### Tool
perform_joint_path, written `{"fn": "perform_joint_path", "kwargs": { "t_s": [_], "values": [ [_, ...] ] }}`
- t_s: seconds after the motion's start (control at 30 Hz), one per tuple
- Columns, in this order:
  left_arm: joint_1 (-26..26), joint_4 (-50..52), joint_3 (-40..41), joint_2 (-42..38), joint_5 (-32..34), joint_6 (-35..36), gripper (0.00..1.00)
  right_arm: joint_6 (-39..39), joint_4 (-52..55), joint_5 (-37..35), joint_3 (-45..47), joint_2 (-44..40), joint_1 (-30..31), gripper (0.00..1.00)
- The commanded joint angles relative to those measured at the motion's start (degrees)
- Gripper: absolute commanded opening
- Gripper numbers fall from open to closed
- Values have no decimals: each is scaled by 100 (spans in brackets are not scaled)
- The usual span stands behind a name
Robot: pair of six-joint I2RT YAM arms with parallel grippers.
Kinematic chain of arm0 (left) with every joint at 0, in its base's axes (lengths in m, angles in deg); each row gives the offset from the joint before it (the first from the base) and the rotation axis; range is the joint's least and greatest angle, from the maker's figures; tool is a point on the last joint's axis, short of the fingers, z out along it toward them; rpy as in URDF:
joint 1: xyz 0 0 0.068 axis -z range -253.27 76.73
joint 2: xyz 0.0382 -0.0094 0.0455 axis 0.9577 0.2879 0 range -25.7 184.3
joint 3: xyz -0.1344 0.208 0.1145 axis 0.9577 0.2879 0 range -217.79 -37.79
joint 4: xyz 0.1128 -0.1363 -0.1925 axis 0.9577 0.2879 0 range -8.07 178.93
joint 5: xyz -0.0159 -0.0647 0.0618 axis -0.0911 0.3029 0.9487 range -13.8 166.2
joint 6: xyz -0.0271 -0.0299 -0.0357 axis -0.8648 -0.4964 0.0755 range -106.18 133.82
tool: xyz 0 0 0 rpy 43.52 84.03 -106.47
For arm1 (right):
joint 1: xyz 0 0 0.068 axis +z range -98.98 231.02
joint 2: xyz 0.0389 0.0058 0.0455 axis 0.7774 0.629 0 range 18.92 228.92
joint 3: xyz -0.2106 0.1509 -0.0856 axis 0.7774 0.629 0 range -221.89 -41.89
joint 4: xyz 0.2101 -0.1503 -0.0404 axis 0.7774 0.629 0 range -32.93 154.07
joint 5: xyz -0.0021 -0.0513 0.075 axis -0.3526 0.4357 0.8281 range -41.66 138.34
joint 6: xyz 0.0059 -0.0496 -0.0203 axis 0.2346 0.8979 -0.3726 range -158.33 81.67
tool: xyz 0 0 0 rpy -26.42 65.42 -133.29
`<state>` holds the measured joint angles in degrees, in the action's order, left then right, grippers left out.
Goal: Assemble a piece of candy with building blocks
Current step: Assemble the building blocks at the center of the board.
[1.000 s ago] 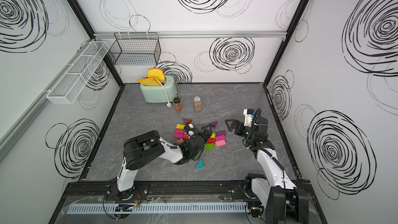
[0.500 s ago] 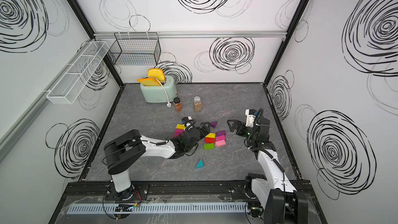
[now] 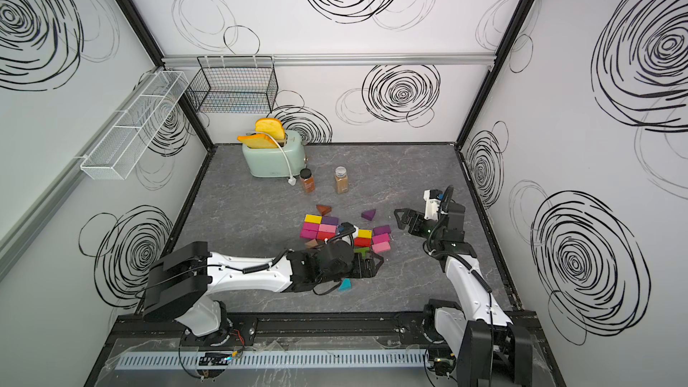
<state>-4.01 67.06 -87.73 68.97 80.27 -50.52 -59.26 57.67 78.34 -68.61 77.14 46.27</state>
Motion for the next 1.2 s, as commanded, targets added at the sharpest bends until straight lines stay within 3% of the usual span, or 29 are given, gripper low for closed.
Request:
{"fn": "perform_joint_path", "kwargs": {
  "t_s": [0.0,0.13,0.43,1.17],
  "values": [
    [-136,-530,205,253,-245,-137,100,46,-305,145,-225,344,-34,99],
    [-282,-951,221,543,-506,-135,100,-109,-561,391,-203,711,16,99],
    [-551,-1122,121,1064,-736,-84,100,65,-395,-25,-245,634,213,99],
    [-900,-1052,-333,1497,-657,97,100,133,-388,-38,-75,498,177,99]
  ]
}}
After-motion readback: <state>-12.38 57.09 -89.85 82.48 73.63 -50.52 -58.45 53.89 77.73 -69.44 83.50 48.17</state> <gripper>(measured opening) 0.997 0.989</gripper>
